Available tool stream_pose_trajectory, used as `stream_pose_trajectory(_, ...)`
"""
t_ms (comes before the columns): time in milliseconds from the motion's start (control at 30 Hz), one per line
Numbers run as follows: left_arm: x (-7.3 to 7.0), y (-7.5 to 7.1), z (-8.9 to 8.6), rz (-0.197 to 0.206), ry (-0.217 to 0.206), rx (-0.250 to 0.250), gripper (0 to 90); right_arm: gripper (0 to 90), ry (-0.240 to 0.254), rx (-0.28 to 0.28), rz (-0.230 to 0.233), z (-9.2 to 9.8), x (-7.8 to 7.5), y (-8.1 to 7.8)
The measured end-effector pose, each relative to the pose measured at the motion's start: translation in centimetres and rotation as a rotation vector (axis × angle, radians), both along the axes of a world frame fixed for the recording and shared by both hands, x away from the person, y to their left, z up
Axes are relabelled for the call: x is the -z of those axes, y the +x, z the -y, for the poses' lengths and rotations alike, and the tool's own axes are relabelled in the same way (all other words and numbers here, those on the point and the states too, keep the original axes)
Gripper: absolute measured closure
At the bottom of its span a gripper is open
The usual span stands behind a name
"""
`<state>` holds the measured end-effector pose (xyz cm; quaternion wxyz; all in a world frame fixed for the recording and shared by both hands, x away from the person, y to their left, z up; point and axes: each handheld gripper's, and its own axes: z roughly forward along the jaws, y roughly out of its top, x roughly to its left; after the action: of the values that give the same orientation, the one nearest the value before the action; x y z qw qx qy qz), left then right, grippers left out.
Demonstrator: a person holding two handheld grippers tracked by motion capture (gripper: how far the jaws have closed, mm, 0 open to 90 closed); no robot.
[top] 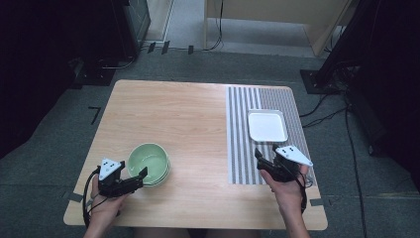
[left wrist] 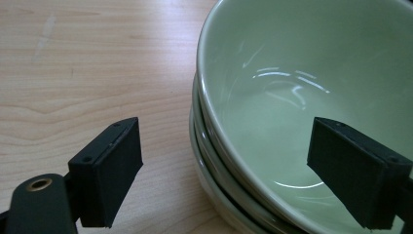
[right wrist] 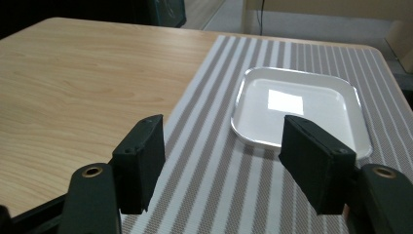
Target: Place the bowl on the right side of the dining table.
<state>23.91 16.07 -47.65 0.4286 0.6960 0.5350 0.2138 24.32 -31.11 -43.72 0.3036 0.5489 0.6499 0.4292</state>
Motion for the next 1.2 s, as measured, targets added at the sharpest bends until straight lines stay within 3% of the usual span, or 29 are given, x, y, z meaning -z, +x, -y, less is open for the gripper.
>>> stream_pose_trajectory(267,0.6,0.4,0.1,-0.004,0.009,-0.009,12.4,34.2,-0.014,-0.062,0.038,-2.6,-0.5,0.8)
stream_pose_trajectory(467,1.0,0.7,0.5,-0.003,0.012,-0.017,12.9,35.4,0.023,-0.123,0.038,-5.0,-0.9,1.3)
stream_pose_trajectory(767,1.1,0.7,0.3,0.012,-0.010,0.005,12.9,35.8,0.029,-0.176,0.041,-8.1,-1.1,2.1)
stream_pose_trajectory(967,1.0,0.7,0.4,0.017,0.007,0.004,13.6,42.8,0.063,-0.231,0.000,-10.4,-0.7,2.6)
stream_pose_trajectory(1067,1.1,0.8,0.4,0.007,-0.009,0.017,15.6,46.1,0.078,-0.249,-0.015,-11.6,-0.6,2.7)
stream_pose_trajectory(1200,1.1,0.7,0.4,0.018,-0.007,0.029,26.0,47.6,0.096,-0.303,-0.051,-13.6,-0.6,3.1)
